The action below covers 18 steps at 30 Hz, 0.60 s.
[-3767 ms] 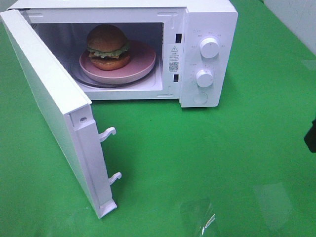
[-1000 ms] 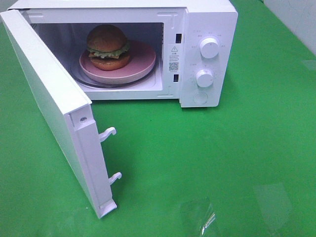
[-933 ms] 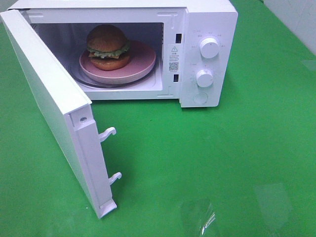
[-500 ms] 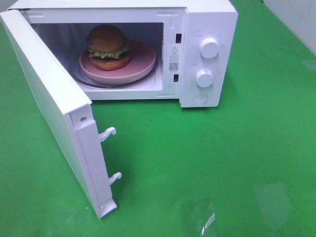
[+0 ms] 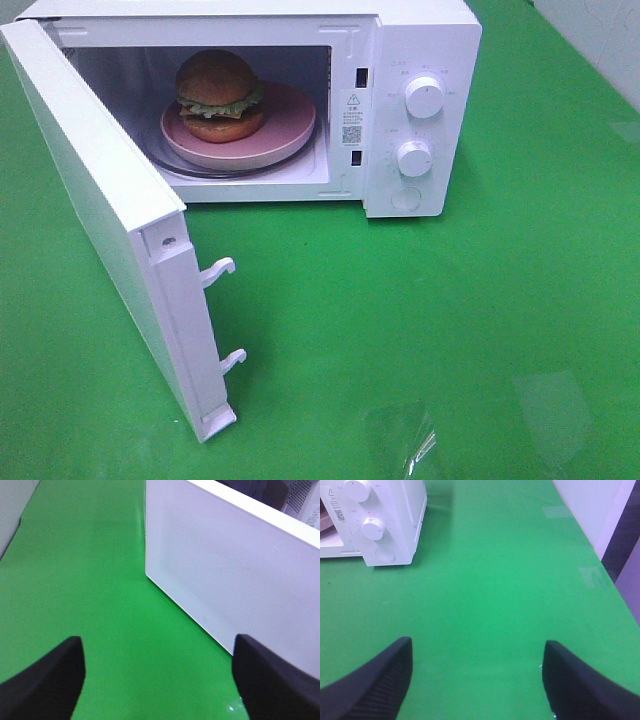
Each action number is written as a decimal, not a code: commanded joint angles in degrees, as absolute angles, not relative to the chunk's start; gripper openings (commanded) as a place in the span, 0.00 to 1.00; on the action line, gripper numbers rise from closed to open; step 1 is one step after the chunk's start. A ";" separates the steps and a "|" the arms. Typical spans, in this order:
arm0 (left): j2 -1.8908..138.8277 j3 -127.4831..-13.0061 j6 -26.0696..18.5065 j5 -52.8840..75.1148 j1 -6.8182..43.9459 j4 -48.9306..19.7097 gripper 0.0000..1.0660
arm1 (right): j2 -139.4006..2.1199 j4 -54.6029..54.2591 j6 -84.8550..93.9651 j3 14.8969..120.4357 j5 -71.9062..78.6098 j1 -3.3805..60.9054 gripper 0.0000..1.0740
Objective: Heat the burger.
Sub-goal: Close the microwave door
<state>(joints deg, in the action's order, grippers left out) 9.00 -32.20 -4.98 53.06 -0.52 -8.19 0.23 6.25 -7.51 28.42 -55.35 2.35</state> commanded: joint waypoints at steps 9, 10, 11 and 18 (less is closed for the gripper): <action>21.54 -31.28 -4.70 37.30 -0.23 -8.14 0.00 | 1.78 6.13 -7.51 28.19 -55.06 2.06 0.65; 23.72 -29.56 -4.70 32.14 -0.23 -8.14 0.00 | 1.78 6.13 -7.51 28.19 -55.06 2.06 0.65; 23.72 -29.56 -4.70 32.14 -0.23 -8.14 0.00 | 1.78 6.13 -7.51 28.19 -55.06 2.06 0.65; 30.19 -21.54 -4.70 11.80 -0.23 -10.08 0.00 | 1.78 6.13 -7.51 28.19 -55.06 2.06 0.65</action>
<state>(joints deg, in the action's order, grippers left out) 28.48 -24.12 -4.98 19.48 -0.52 -8.77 0.23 6.25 -7.51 28.42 -55.35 2.35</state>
